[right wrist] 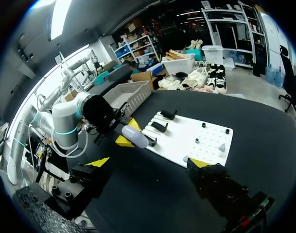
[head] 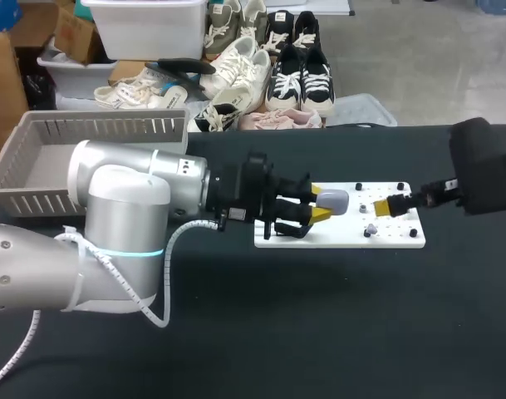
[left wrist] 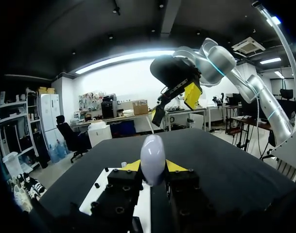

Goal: Pick up each earbud case from the left stands, insert the matching earbuds, close the lid, and place the case in the box.

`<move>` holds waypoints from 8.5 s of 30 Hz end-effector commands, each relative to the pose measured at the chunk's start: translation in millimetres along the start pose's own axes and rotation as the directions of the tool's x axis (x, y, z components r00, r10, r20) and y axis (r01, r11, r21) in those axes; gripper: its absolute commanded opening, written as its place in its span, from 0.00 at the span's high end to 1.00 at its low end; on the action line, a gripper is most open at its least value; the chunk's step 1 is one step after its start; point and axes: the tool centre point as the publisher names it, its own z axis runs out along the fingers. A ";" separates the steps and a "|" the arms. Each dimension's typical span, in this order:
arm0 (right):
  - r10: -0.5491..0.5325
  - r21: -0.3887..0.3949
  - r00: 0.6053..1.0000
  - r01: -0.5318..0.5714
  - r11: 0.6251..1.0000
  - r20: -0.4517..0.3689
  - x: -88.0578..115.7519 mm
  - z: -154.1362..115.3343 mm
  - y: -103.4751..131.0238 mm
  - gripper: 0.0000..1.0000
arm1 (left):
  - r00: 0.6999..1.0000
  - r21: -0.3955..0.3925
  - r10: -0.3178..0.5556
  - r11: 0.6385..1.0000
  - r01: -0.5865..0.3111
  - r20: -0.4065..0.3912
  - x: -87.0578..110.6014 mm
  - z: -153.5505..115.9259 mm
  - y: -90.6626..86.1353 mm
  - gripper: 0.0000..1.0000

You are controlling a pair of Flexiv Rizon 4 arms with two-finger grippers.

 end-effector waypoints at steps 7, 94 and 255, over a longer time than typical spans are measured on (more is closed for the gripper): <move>-0.029 0.031 0.999 0.030 0.999 -0.039 -5.3 25.9 7.3 0.00 | 1.000 -0.001 0.001 1.000 -0.001 0.003 1.0 0.3 0.2 1.00; -0.021 0.140 0.987 0.043 0.989 -0.157 -18.5 65.3 -5.2 0.00 | 1.000 -0.001 0.001 1.000 -0.001 0.003 1.0 0.3 0.2 1.00; 0.237 0.625 0.804 0.202 0.754 -0.545 20.1 88.0 -177.2 1.00 | 1.000 -0.001 0.001 1.000 -0.001 0.003 1.0 0.3 0.2 1.00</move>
